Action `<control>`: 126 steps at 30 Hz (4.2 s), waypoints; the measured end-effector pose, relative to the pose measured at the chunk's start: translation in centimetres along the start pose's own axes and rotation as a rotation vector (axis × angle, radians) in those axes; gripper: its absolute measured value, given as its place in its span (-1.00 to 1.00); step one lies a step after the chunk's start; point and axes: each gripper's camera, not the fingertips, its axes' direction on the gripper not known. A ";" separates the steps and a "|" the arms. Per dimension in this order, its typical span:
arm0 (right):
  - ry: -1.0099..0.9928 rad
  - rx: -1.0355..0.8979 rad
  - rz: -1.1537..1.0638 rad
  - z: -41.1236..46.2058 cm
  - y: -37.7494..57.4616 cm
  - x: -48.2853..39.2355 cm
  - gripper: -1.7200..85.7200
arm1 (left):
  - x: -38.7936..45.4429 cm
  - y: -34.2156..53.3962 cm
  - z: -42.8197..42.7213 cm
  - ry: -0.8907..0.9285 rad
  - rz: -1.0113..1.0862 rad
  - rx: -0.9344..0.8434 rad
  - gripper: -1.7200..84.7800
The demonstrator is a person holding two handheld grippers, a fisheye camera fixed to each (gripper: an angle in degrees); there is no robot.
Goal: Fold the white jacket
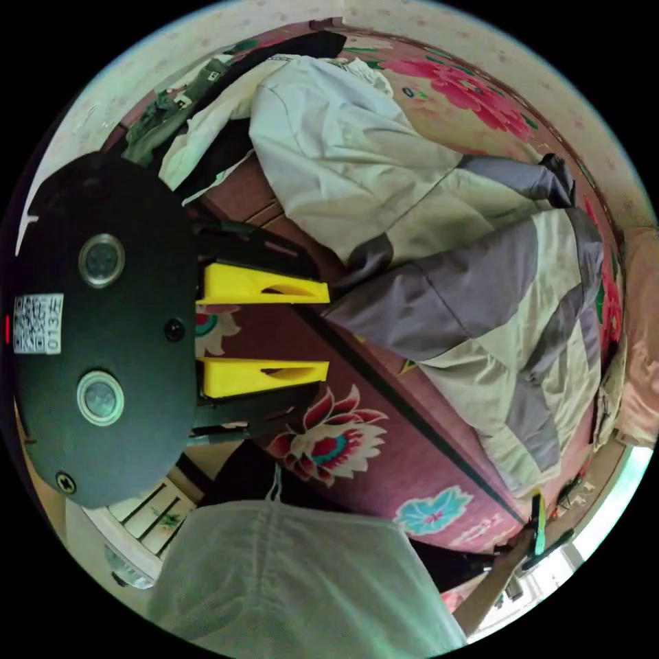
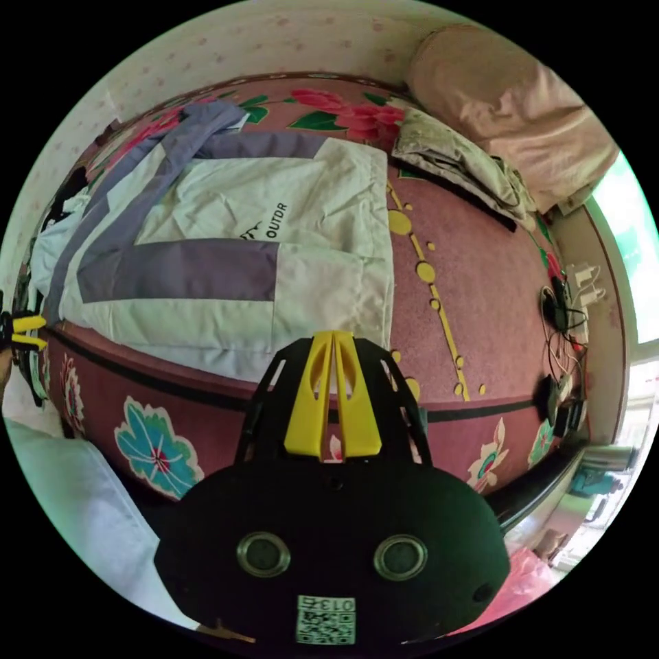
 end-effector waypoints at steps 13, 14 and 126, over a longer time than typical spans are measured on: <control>-0.001 -0.127 -0.047 3.9 -3.0 1.1 -0.91 | -5.2 -6.6 0.1 0.139 0.257 -0.183 -0.94; -0.005 -0.152 -0.106 3.9 -3.4 1.3 -0.92 | -6.2 -6.6 -1.4 0.192 0.274 -0.160 -0.95; -0.178 -0.026 -0.289 2.5 7.0 7.2 -0.85 | 20.8 -12.5 21.7 -0.555 0.087 -0.010 -0.97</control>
